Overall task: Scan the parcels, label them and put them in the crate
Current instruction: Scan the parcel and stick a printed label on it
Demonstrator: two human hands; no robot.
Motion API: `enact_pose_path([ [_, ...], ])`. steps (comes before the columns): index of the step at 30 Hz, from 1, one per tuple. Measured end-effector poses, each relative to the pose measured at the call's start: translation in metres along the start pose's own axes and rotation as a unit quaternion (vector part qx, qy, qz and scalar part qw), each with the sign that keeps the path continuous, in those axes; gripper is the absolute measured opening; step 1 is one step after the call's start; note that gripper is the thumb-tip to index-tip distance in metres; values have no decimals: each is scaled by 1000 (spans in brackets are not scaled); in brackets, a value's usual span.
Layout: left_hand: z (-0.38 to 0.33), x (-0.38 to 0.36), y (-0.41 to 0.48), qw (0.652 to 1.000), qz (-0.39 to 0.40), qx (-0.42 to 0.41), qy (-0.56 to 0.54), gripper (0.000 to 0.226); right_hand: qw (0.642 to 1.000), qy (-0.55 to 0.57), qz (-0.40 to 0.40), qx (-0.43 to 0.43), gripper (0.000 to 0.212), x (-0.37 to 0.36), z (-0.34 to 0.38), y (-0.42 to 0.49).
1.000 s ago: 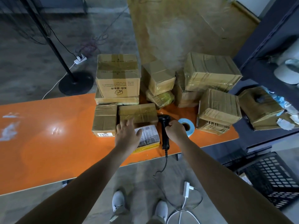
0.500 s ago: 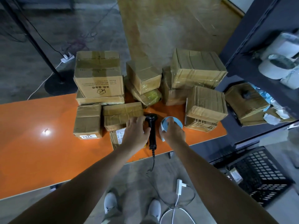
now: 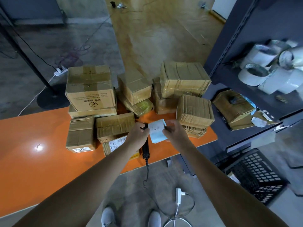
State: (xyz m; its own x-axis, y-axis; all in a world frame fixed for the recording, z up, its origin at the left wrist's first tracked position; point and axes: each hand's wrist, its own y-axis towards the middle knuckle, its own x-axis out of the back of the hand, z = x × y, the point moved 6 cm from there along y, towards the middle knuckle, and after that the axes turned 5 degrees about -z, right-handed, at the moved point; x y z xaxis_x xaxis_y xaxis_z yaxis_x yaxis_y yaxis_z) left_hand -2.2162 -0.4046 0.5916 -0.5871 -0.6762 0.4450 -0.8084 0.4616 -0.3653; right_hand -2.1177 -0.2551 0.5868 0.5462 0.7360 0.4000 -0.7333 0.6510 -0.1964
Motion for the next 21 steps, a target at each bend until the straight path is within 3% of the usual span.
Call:
enact_pose_path([
  [3, -9, 0, 6, 994, 15, 54, -90, 28, 997, 73, 16, -18, 30, 3, 11, -2],
  [6, -15, 4, 10, 978, 25, 100, -180, 27, 992, 121, 33, -31, 29, 3, 21, -4],
  [8, -17, 7, 12, 965, 24, 115, -236, 26, 993, 103, 53, -21, 33, 2, 28, -4],
  [13, -22, 19, 9, 953, 16, 111, -281, 49, 995, 70, 73, 19, 38, 2, 51, -6],
  [16, -26, 27, 8, 951, 10, 109, -289, 42, 994, 31, 70, 73, 40, 2, 66, -9],
  [19, -25, 38, 7, 940, -20, 138, -311, 14, 991, 8, 85, 101, 36, -2, 76, -12],
  [21, -25, 45, 7, 943, -36, 139, -299, 10, 989, -8, 97, 110, 35, -7, 81, -14],
])
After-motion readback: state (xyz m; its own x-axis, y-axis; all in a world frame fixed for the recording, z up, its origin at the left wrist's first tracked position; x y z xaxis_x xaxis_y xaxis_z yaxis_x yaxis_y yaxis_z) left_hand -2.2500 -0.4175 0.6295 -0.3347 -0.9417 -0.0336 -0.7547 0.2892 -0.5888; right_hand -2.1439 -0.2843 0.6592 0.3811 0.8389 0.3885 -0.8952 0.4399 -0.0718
